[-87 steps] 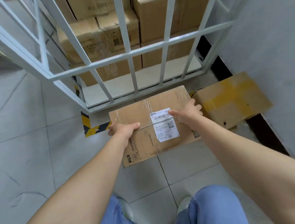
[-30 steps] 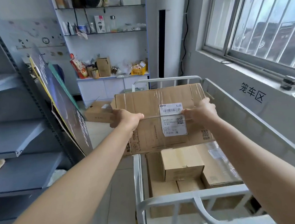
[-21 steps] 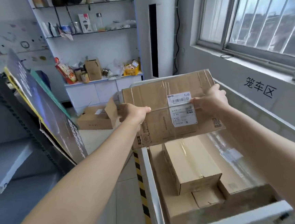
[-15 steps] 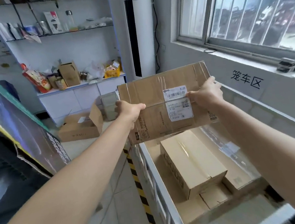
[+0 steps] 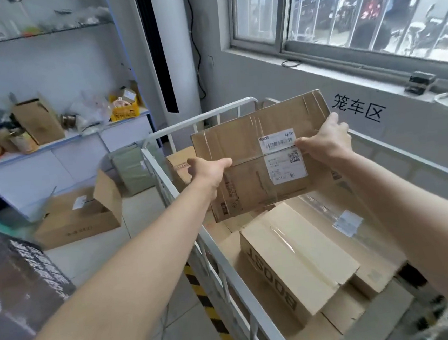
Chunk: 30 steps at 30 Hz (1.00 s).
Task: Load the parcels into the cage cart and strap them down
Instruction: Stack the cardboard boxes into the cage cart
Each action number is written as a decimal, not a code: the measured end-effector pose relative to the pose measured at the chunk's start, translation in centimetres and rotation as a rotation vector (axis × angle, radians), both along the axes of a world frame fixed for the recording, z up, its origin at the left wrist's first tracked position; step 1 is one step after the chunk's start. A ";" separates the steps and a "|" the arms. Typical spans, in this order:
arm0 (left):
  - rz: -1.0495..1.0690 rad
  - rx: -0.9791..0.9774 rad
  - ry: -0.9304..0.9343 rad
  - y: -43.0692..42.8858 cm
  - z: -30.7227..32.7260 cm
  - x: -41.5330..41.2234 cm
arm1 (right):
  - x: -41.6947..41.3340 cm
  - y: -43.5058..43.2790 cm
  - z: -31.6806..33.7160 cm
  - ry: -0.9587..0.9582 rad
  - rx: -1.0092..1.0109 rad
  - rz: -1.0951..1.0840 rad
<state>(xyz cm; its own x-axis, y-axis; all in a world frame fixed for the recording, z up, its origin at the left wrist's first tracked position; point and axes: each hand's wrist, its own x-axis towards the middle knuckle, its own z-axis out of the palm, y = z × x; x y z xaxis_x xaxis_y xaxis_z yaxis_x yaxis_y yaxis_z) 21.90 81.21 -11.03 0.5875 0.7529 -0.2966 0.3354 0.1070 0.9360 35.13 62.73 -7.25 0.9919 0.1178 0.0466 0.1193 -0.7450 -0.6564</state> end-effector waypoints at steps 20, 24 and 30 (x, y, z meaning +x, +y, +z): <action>0.144 -0.450 0.435 19.8 -28.0 17.8 | 18.1 19.0 -21.6 0.386 -0.263 0.125; 0.119 -0.490 0.509 20.7 -25.6 18.6 | 20.3 22.0 -26.6 0.459 -0.288 0.135; 0.117 -0.452 0.574 23.7 -29.0 20.3 | 22.3 26.1 -32.8 0.552 -0.337 0.188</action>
